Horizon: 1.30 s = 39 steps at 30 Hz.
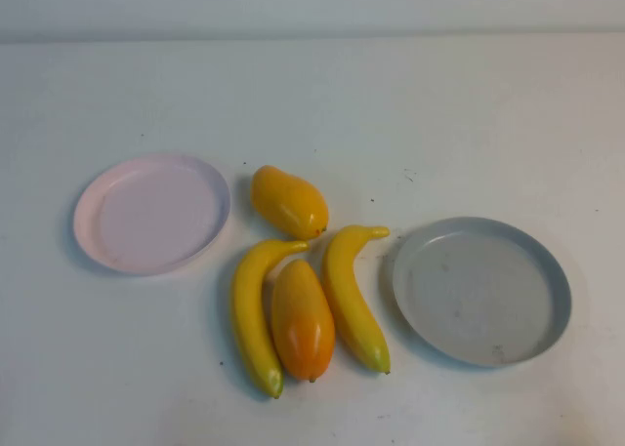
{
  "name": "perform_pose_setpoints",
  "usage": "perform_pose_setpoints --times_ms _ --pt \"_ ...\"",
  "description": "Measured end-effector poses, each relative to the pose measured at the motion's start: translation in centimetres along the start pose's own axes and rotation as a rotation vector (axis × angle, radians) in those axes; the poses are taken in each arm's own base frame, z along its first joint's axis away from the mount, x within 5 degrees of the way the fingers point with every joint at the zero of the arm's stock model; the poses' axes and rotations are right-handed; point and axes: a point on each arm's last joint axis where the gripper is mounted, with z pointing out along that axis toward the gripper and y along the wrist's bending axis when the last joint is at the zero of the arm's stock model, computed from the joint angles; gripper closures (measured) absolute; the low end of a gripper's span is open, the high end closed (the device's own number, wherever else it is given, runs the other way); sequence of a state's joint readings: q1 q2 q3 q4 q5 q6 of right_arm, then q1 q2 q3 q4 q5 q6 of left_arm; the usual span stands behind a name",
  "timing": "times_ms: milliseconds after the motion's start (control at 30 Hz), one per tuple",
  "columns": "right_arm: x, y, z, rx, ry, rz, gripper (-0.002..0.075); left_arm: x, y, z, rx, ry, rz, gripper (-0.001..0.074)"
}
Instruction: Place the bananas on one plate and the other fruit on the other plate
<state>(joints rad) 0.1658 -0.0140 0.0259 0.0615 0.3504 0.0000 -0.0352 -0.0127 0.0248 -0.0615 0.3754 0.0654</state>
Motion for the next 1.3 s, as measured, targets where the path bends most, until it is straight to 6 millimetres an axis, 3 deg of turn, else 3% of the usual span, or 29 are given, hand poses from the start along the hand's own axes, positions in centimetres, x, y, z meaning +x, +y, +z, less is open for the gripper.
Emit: perform_pose_setpoints --times_ms 1033,1133,1300 --pt "0.0 0.0 0.0 0.0 0.0 0.0 0.0743 -0.3 0.0 0.0 0.005 -0.03 -0.019 0.074" --pt "0.0 0.0 0.0 0.0 0.0 0.0 0.0743 -1.0 -0.2 -0.1 0.028 -0.108 -0.13 0.074" --pt "0.0 0.0 0.0 0.0 0.0 0.0 0.0743 -1.9 -0.4 -0.2 0.103 -0.193 -0.523 0.074"
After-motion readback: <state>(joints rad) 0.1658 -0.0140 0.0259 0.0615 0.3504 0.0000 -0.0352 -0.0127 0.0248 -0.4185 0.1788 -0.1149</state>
